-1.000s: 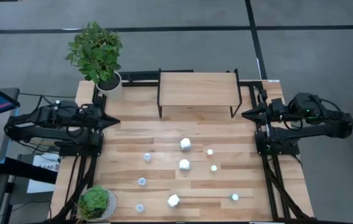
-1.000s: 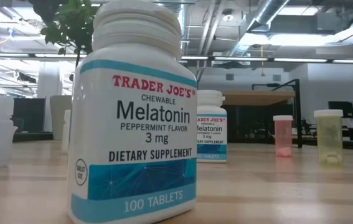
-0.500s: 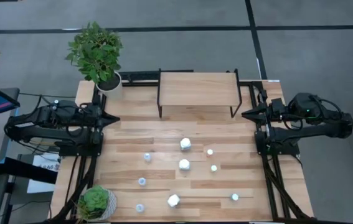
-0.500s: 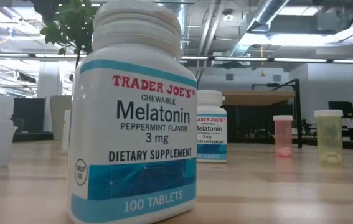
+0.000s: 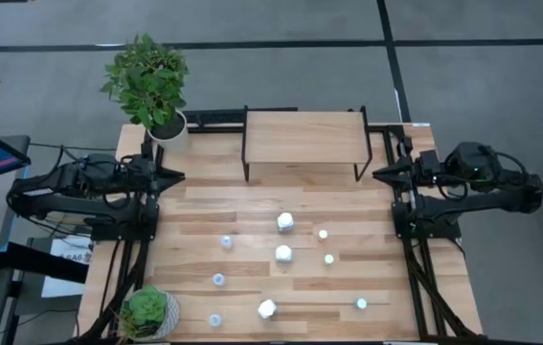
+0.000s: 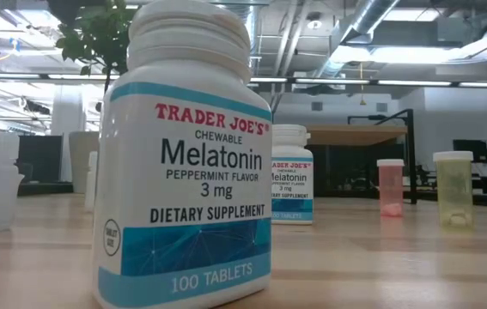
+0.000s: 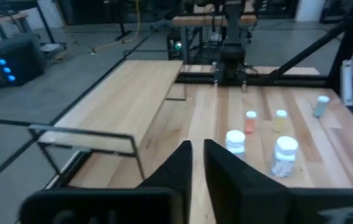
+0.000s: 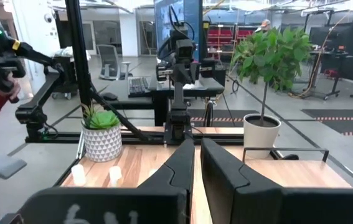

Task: Pick and place medicine bottles onto shelf by color
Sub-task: Put the pink pill bottle on the shelf

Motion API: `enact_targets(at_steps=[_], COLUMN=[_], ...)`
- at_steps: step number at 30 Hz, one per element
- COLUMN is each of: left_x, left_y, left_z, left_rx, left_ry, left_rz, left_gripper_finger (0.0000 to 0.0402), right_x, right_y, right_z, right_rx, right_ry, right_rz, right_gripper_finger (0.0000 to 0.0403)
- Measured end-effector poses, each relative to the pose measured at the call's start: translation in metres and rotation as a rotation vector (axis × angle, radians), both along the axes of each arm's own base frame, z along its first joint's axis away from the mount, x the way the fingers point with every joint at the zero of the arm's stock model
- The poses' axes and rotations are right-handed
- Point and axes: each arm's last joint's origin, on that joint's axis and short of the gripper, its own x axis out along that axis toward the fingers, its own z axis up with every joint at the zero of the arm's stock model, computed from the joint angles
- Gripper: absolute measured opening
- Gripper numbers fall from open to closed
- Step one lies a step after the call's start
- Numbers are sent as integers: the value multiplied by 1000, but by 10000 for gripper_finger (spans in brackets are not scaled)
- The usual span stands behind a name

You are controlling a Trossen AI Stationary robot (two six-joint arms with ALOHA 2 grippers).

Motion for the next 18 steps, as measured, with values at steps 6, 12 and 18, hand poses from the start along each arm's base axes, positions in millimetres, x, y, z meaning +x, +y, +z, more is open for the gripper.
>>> enact_targets(at_steps=[6, 12, 18], left_x=[17, 46, 72], left_y=[0, 0, 0], left_z=[2, 7, -1], left_rx=[-5, 12, 30], left_ry=[-3, -43, 11], left_rz=[2, -3, -7], left_gripper_finger=[121, 179, 199], right_x=[0, 13, 51], right_y=[0, 0, -1], right_z=[5, 0, -14], right_rx=[-49, -89, -65], right_ry=[-52, 23, 177], right_rz=[-3, -3, -5], right_gripper_finger=[56, 75, 145])
